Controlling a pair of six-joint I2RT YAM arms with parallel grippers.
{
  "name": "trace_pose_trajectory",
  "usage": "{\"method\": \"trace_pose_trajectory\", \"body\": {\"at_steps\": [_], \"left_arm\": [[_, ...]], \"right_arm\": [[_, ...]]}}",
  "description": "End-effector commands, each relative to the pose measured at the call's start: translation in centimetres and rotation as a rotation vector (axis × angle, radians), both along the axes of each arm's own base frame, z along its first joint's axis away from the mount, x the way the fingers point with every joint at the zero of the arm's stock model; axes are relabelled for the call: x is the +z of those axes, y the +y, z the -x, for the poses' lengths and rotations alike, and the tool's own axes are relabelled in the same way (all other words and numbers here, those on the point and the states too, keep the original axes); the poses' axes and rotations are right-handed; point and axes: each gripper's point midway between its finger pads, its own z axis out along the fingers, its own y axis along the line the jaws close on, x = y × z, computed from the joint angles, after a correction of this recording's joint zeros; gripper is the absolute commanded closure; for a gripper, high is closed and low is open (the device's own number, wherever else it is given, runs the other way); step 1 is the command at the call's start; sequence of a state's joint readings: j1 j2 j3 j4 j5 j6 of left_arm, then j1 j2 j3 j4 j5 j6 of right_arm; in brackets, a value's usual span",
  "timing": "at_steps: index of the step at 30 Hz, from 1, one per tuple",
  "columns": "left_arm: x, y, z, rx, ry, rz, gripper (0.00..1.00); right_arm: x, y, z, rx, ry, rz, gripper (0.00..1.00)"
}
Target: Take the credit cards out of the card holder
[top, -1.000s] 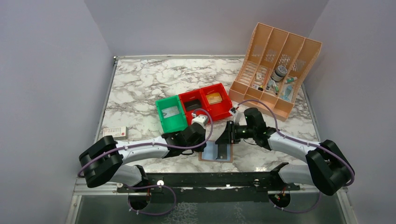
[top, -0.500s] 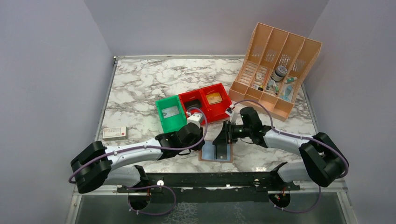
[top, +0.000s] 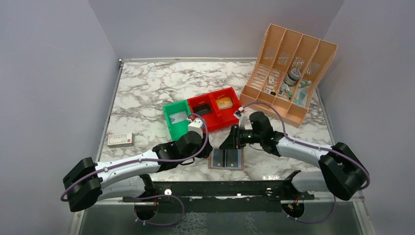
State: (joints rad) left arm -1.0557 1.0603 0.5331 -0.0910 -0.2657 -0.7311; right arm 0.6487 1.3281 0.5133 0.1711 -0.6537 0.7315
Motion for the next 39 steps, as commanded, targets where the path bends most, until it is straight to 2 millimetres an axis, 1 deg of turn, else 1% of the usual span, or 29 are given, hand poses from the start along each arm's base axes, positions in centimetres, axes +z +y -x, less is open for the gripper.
{"method": "trace_pose_trajectory", "body": {"at_steps": [1,2,5,10,13,15,18,25,29,35,37,39], "left_arm": [[0.2,-0.9,0.6,-0.063,-0.009,0.04,0.53],[0.4,-1.4,0.7,-0.086,-0.012,0.053,0.52],[-0.1,-2.5,1.1,-0.136,0.009,0.051,0.5],[-1.9,-3.8,1.3,-0.188,0.062,0.001,0.49],[-2.8,-4.3,1.0,-0.185,0.078,-0.026,0.49],[-3.3,-4.2,0.5,-0.151,0.087,-0.05,0.49],[-3.9,-4.1,0.3,-0.134,0.099,-0.076,0.5],[-4.8,-3.4,0.0,-0.112,0.105,-0.131,0.53],[-4.7,-3.3,-0.2,-0.104,0.098,-0.133,0.54],[-4.7,-3.6,0.2,-0.137,0.098,-0.115,0.54],[-4.8,-3.3,0.0,-0.119,0.096,-0.128,0.57],[-4.1,-3.0,-0.4,-0.084,0.083,-0.123,0.58]], "right_arm": [[-1.1,-1.6,-0.4,-0.098,-0.035,0.053,0.74],[-1.4,-1.8,-0.2,-0.108,-0.029,0.057,0.73],[-2.1,-2.2,0.3,-0.122,-0.01,0.053,0.72],[-2.9,-2.0,0.5,-0.081,-0.005,0.075,0.71],[-3.7,-1.7,0.7,-0.035,0.019,0.103,0.71],[-4.5,-1.6,1.0,-0.008,0.037,0.127,0.71],[-5.7,-2.0,0.8,-0.021,0.042,0.188,0.7],[-7.4,-2.6,0.7,-0.038,0.052,0.245,0.7],[-7.8,-2.6,0.6,-0.042,0.057,0.249,0.7],[-8.4,-3.0,0.5,-0.071,0.061,0.272,0.69],[-8.3,-3.1,0.4,-0.077,0.057,0.274,0.69],[-8.0,-3.1,0.2,-0.083,0.046,0.27,0.69]]}}
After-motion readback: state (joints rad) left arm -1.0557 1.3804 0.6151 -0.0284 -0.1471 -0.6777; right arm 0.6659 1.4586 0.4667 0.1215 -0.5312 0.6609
